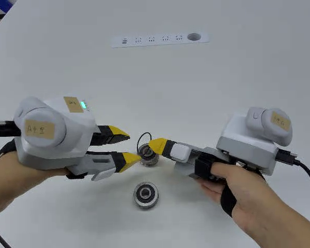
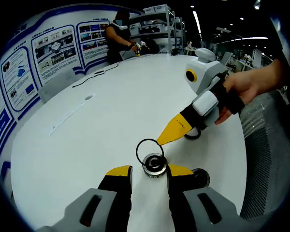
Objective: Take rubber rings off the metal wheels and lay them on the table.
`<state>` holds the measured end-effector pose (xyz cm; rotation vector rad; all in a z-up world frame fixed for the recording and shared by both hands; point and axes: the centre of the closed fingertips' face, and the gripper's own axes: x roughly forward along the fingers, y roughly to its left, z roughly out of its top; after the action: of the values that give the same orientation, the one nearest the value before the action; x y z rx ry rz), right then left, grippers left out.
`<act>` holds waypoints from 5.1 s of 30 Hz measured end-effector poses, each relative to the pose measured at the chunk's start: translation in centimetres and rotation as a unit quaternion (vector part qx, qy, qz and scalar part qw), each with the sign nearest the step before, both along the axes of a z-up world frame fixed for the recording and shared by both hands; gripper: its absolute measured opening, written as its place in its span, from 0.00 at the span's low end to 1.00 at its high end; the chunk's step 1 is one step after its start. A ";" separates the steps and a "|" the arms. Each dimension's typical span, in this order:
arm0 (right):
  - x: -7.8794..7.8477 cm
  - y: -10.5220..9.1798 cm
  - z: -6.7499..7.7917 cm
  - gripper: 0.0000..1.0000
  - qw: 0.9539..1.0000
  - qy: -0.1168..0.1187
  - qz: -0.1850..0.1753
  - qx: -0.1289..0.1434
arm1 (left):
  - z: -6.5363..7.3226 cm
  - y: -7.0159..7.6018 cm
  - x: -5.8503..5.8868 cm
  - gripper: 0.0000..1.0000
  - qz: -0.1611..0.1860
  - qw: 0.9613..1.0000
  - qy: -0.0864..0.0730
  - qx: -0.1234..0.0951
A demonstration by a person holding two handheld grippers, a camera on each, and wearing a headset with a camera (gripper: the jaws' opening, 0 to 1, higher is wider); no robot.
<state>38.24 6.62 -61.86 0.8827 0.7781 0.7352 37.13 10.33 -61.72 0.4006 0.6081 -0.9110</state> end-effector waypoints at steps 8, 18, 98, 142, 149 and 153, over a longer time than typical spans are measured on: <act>0.3 -3.9 0.3 0.01 1.000 0.002 -0.031 -0.002 | 1.4 -0.1 -0.1 0.32 0.013 0.999 -0.017 -0.024; -0.8 -8.5 -0.9 0.02 0.997 0.030 -0.074 -0.010 | 2.0 1.0 -0.8 0.35 0.038 0.998 -0.030 -0.045; -4.8 -16.6 1.5 0.36 0.943 -0.199 -0.012 -0.267 | 5.4 5.9 -7.1 0.55 0.184 0.970 -0.079 -0.137; -6.4 -13.4 2.0 0.78 0.862 -0.314 0.162 -0.363 | 3.3 4.9 -10.4 0.89 0.174 0.977 -0.071 -0.102; -6.4 -13.5 2.2 0.83 0.854 -0.323 0.166 -0.371 | 3.2 4.6 -10.5 0.95 0.167 0.979 -0.068 -0.100; -6.4 -13.6 2.4 0.86 0.840 -0.338 0.175 -0.386 | 2.8 4.7 -10.7 0.97 0.165 0.980 -0.064 -0.090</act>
<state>31.88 -6.99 -59.41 -0.2778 0.5105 0.8763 26.38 15.07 -58.94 0.1861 0.4529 -0.6103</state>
